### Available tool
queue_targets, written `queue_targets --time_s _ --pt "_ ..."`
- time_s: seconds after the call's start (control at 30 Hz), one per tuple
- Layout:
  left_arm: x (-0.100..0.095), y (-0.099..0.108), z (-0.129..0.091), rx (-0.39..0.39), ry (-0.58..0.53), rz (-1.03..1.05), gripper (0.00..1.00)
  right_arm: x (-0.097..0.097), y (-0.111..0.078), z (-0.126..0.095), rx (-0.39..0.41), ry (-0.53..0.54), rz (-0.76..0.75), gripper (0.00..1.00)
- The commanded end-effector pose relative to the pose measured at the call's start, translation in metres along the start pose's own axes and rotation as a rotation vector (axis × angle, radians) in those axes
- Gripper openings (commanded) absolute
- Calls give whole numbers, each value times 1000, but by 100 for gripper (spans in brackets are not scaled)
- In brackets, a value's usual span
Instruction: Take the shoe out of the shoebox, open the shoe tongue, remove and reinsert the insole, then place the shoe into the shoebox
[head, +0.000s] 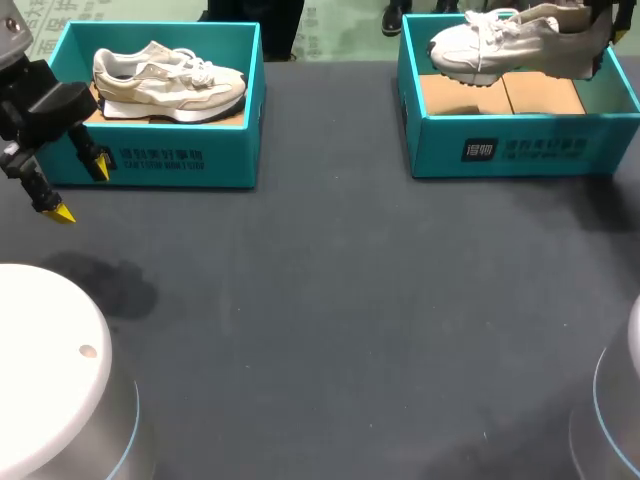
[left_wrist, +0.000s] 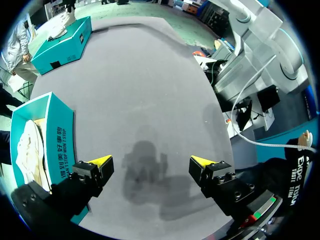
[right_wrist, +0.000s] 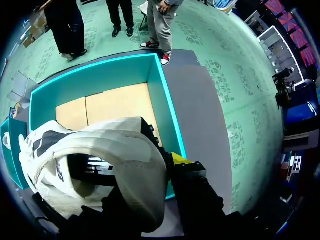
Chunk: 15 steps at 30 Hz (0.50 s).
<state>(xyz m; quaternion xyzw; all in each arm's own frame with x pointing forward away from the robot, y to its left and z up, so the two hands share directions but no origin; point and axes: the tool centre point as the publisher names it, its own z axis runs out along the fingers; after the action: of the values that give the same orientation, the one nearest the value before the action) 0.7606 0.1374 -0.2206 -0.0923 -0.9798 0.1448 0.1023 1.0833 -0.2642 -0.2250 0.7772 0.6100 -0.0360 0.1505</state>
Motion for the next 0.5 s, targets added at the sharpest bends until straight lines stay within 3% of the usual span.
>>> queue_targets --time_s 0.03,0.5 --pt "1 0 0 -3 -1 0 100 0 3 16 13 3 1 0" --pt "1 0 0 -3 -1 0 100 -2 -14 37 26 -27 -33 0"
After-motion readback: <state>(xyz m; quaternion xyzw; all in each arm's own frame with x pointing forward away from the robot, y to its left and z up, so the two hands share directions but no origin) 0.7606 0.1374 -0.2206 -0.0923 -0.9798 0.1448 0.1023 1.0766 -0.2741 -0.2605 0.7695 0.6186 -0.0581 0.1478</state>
